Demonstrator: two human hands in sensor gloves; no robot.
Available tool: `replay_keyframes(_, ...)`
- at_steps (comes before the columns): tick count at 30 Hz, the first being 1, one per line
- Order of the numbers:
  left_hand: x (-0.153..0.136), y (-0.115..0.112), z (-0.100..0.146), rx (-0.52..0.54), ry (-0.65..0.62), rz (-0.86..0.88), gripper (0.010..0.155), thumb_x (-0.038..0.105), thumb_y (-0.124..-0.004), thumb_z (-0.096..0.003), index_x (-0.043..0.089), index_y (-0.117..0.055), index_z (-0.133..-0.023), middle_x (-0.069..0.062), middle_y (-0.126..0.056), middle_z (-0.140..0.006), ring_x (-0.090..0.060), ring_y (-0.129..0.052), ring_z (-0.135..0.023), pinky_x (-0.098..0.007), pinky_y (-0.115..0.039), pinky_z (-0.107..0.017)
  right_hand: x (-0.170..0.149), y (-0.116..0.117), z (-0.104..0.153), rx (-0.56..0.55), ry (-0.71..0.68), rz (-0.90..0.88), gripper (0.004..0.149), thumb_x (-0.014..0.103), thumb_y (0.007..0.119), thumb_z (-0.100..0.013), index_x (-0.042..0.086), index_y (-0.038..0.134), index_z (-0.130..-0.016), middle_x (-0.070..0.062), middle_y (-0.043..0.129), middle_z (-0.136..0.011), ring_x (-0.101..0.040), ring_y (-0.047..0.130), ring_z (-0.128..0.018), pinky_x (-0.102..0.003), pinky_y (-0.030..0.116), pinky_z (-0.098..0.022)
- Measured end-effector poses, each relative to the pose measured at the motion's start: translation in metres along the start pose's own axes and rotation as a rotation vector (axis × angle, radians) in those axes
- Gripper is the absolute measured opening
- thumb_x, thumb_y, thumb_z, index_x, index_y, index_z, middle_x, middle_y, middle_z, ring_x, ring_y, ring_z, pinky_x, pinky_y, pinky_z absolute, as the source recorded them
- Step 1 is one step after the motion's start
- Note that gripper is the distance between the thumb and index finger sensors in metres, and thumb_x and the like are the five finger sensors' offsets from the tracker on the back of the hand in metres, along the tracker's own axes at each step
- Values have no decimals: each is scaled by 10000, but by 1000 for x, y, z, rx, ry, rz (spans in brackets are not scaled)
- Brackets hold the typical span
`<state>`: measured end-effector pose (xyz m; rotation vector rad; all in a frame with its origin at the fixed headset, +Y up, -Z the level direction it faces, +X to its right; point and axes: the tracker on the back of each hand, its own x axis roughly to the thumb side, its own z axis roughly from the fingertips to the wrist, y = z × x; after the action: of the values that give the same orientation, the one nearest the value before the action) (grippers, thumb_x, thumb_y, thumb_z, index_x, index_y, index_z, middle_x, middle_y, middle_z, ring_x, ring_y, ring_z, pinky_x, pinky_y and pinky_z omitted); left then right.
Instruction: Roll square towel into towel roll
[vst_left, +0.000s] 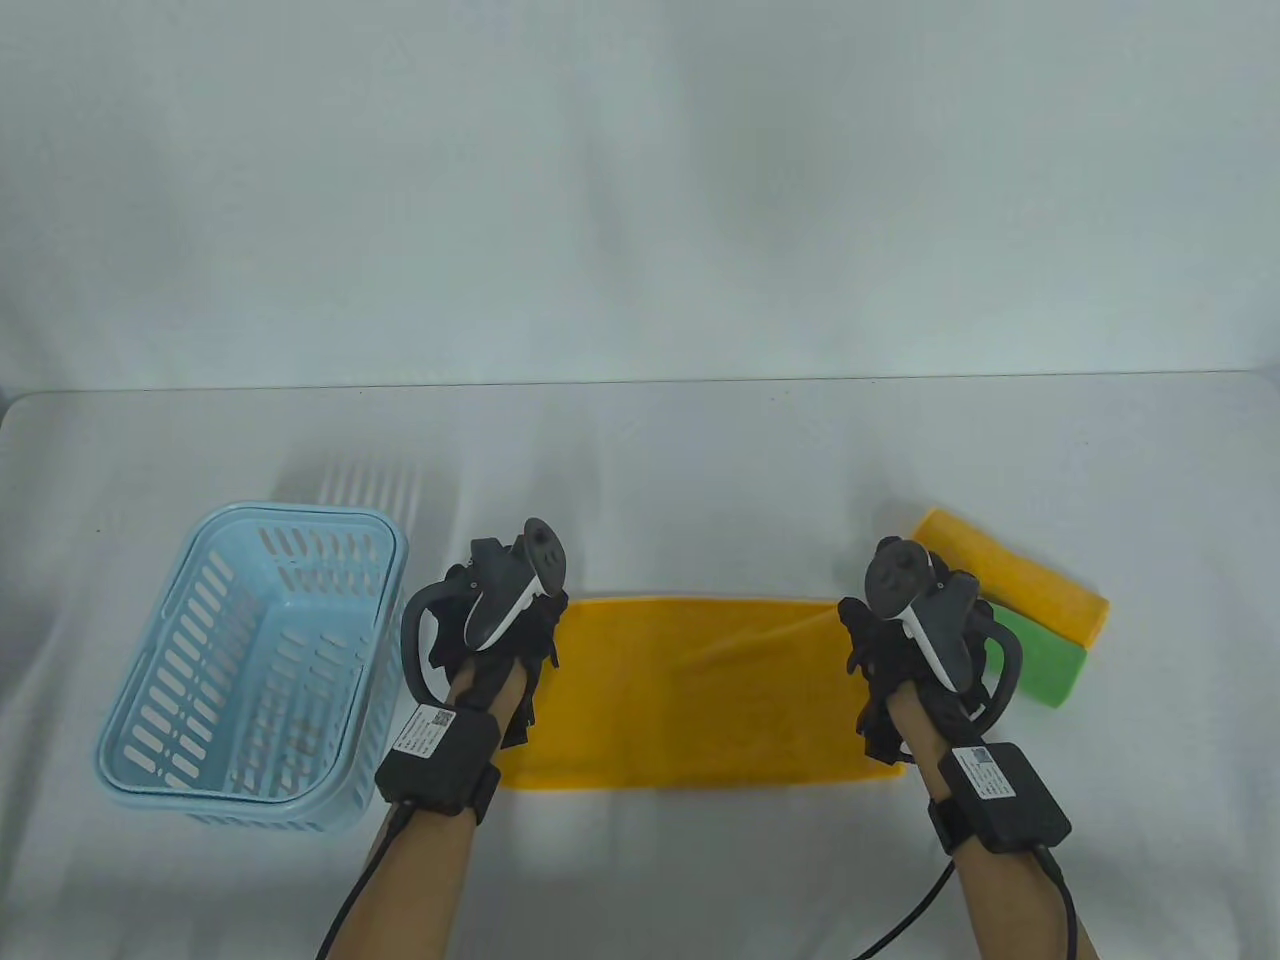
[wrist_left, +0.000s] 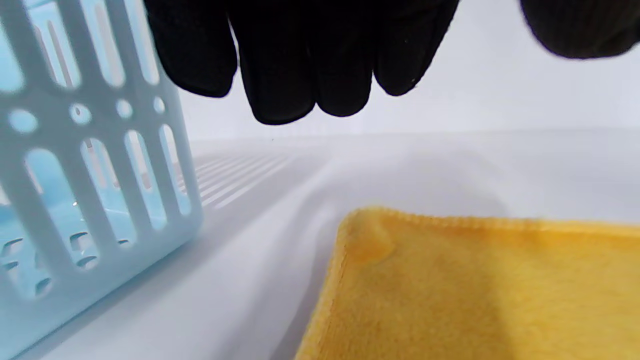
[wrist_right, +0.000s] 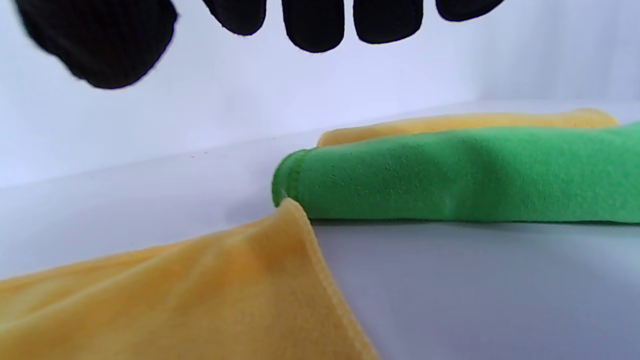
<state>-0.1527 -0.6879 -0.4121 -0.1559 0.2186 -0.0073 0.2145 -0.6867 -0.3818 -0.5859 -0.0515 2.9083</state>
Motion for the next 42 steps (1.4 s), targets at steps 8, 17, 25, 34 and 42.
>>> replay_keyframes(8, -21, 22, 49, 70, -108, 134, 826, 667, -725, -329, 300, -578, -1054, -4, -656, -1101, -344, -751, -1006, -565, -641, -721, 17, -22, 37, 5, -143, -74, 814, 621, 773, -302, 444, 379, -992, 67, 457, -1097, -336, 467, -1053, -601, 470, -734)
replay_keyframes(17, -50, 40, 98, 201, -212, 288, 817, 652, -721, -347, 302, -585, -1072, -38, -641, -1128, -388, -733, -1012, -591, -624, -720, 62, -9, 79, 193, -394, -151, 828, 596, 719, -340, 445, 221, -985, 64, 275, -1121, -353, 307, -1079, -631, 356, -750)
replay_keyframes(25, -66, 49, 122, 284, -248, 370, 824, 651, -720, -345, 291, -583, -1074, -49, -634, -1129, -400, -730, -1010, -598, -621, -716, 116, 18, 123, 294, -562, -147, 813, 594, 710, -341, 428, 250, -989, 63, 310, -1118, -351, 340, -1073, -630, 373, -745)
replay_keyframes(34, -81, 64, 133, 374, -237, 409, 817, 647, -720, -348, 290, -591, -1071, -50, -643, -1126, -400, -734, -1007, -602, -619, -716, 175, 65, 162, 447, -757, -59, 791, 586, 705, -345, 398, 292, -993, 74, 372, -1104, -322, 402, -1068, -609, 419, -741)
replay_keyframes(42, -88, 67, 135, 380, -238, 452, 813, 645, -720, -351, 287, -597, -1070, -51, -648, -1123, -399, -739, -1004, -602, -620, -716, 219, 109, 178, 663, -879, 13, 736, 539, 710, -363, 378, 355, -988, 72, 466, -1078, -307, 465, -1047, -575, 475, -734)
